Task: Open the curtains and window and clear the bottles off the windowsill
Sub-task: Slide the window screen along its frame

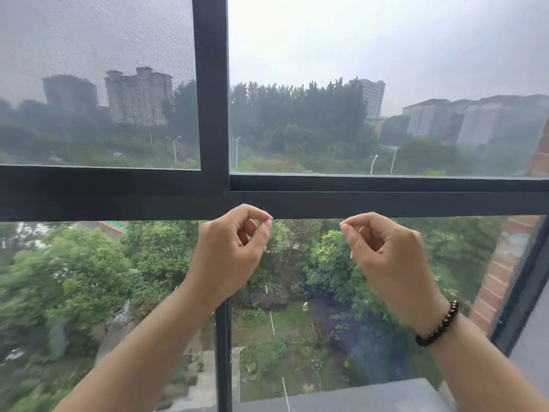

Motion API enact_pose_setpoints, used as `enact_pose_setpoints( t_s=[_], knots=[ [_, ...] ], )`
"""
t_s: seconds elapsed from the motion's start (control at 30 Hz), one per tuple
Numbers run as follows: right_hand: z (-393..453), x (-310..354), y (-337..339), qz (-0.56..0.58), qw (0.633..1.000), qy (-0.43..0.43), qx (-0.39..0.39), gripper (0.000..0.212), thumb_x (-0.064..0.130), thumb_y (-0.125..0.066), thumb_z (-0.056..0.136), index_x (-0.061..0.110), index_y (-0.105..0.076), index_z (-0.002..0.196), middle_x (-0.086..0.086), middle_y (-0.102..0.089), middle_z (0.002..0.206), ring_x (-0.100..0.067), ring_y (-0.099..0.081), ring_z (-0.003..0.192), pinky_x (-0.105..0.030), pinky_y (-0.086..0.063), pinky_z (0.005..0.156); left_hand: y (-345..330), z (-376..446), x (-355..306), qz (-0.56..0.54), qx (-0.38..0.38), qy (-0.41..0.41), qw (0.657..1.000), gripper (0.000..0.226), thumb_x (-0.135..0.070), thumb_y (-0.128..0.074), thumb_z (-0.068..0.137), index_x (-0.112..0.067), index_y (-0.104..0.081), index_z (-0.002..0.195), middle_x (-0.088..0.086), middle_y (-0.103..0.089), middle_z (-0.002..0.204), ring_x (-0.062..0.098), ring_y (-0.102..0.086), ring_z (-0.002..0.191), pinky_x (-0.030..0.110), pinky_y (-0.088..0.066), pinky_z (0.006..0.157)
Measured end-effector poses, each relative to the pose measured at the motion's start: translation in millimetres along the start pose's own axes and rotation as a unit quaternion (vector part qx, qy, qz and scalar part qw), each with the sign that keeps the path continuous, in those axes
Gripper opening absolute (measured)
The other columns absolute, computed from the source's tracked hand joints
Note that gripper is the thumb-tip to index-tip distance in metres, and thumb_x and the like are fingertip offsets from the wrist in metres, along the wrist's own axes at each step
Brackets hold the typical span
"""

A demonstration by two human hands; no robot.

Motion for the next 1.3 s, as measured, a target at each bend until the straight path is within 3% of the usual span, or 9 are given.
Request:
enact_pose_setpoints(
  t_s=[0.27,0.43,0.57,0.7,0.83,0.93,1.2,1.3],
  knots=[
    [97.9,-29.7,-69.4,0.053,0.998,0.043,-0.001,0.009,0.025,-0.065,0.088,0.021,-0.07,0.081,0.0,-0.061,0.053,-0.018,-0.054,0.048,-0.022,-0.045,0.052,-5.3,94.8,53.9,0.041,-0.039,-0.014,0.998,0.005,-0.022,-0.069,0.089,-0.024,-0.071,0.085,-0.001,-0.065,0.058,0.007,-0.05,0.046,0.009,-0.038,0.049],
    [147.6,-47.0,-96.8,0.055,0.996,0.071,0.008,0.009,0.026,-0.065,0.088,0.021,-0.07,0.083,0.001,-0.062,0.053,-0.019,-0.057,0.054,-0.014,-0.044,0.054,-8.1,132.9,75.9,0.083,-0.048,-0.02,0.995,0.004,-0.026,-0.068,0.089,-0.027,-0.07,0.086,-0.002,-0.064,0.059,0.008,-0.05,0.047,0.012,-0.039,0.05],
    [187.4,-55.2,-112.8,0.088,0.992,0.094,0.005,0.008,0.028,-0.065,0.087,0.024,-0.07,0.083,0.001,-0.062,0.054,-0.017,-0.057,0.051,-0.016,-0.046,0.055,-6.8,161.6,79.9,0.102,-0.076,-0.034,0.991,0.004,-0.025,-0.067,0.09,-0.026,-0.069,0.087,-0.002,-0.064,0.059,0.007,-0.051,0.047,0.009,-0.037,0.049],
    [222.8,-58.4,-123.3,0.122,0.984,0.126,0.011,0.007,0.028,-0.066,0.086,0.027,-0.069,0.081,0.003,-0.061,0.056,-0.012,-0.051,0.047,-0.011,-0.04,0.053,-5.7,184.4,78.0,0.144,-0.113,-0.049,0.982,0.003,-0.023,-0.067,0.09,-0.024,-0.07,0.088,-0.004,-0.065,0.058,0.01,-0.057,0.049,0.01,-0.04,0.047],
    [258.4,-61.0,-128.7,0.14,0.98,0.14,0.019,0.005,0.031,-0.065,0.085,0.031,-0.069,0.081,0.007,-0.062,0.063,-0.013,-0.057,0.05,-0.015,-0.043,0.052,-0.6,204.9,70.2,0.15,-0.148,-0.069,0.975,0.003,-0.024,-0.068,0.089,-0.027,-0.069,0.087,-0.004,-0.065,0.063,0.015,-0.06,0.044,0.029,-0.05,0.045],
    [272.8,-58.4,-129.3,0.145,0.977,0.152,0.028,0.006,0.03,-0.066,0.085,0.031,-0.069,0.08,0.002,-0.063,0.059,-0.015,-0.058,0.052,-0.02,-0.045,0.053,7.2,216.8,58.5,0.168,-0.171,-0.093,0.966,0.004,-0.026,-0.067,0.088,-0.03,-0.068,0.086,-0.005,-0.066,0.066,0.016,-0.061,0.049,0.031,-0.051,0.048],
    [306.5,-33.7,-122.8,0.151,0.972,0.175,0.045,0.007,0.031,-0.065,0.086,0.032,-0.07,0.081,0.01,-0.066,0.063,-0.007,-0.06,0.059,-0.012,-0.045,0.053,35.4,263.3,31.8,0.212,-0.171,-0.117,0.955,0.006,-0.023,-0.067,0.09,-0.028,-0.068,0.086,-0.006,-0.067,0.063,0.011,-0.06,0.046,0.031,-0.054,0.051],
    [322.6,-20.7,-121.0,0.149,0.971,0.182,0.038,0.006,0.03,-0.065,0.086,0.031,-0.07,0.081,0.01,-0.066,0.062,-0.006,-0.06,0.061,-0.009,-0.044,0.054,45.7,280.8,22.6,0.235,-0.172,-0.126,0.948,0.006,-0.024,-0.066,0.09,-0.027,-0.068,0.086,-0.002,-0.065,0.057,0.013,-0.059,0.044,0.038,-0.056,0.055]
  ],
)
Point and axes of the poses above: each hand's wrist, its own z-axis towards the middle knuckle, its own y-axis out of the back of the hand, x = y × z, the point moved 3 cm from there along z, towards the middle knuckle
